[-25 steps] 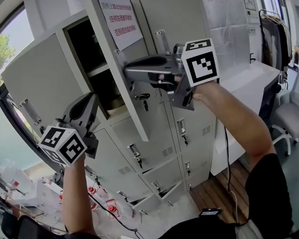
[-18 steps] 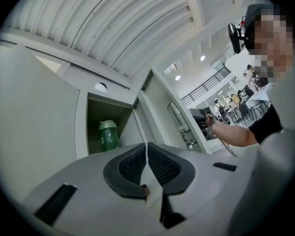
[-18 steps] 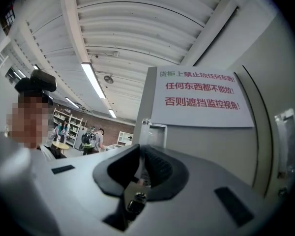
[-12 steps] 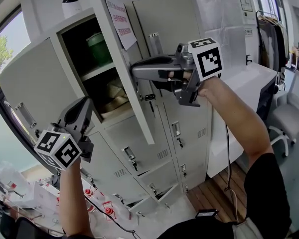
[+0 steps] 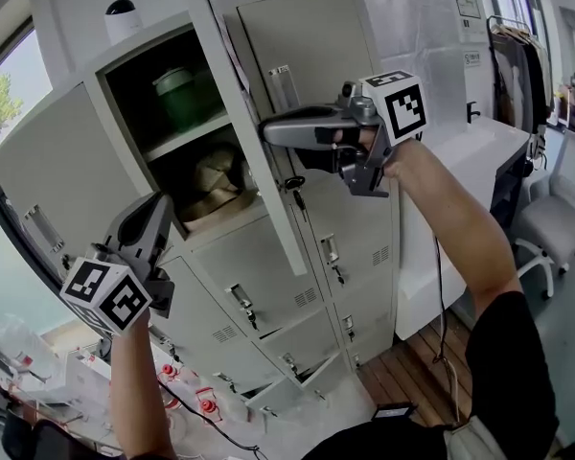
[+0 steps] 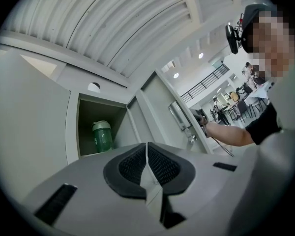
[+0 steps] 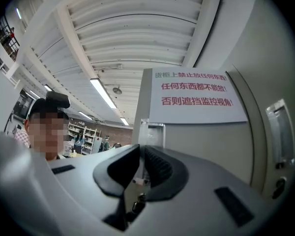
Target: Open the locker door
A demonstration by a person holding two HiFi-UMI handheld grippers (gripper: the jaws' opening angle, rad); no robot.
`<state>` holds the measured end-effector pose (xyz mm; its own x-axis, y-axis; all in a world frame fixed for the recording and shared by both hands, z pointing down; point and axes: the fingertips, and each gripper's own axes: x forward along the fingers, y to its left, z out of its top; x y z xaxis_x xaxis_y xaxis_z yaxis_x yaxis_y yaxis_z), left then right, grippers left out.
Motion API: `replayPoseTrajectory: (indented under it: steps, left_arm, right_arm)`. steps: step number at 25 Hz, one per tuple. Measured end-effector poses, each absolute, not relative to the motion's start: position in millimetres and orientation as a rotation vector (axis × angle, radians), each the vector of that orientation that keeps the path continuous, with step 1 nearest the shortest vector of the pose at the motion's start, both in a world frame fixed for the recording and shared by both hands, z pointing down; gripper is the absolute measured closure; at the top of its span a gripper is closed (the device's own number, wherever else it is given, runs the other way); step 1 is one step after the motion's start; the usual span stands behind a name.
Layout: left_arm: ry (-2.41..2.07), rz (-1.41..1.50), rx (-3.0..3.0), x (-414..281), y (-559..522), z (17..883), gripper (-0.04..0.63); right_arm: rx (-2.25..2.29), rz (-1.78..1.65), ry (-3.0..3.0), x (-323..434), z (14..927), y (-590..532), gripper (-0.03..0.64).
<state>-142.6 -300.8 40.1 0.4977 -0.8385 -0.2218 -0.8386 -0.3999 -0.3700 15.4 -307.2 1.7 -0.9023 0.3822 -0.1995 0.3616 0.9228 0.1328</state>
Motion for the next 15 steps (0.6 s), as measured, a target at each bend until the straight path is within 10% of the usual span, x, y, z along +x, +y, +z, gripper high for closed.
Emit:
replayPoseTrajectory:
  steps: [15]
  left_arm:
    - [1.37,-0.005,-2.354,-127.0,-310.5,53.3,0.572]
  right_arm:
    - [0.764,0.026,2.773,64.9,2.2,-327.4,0.574]
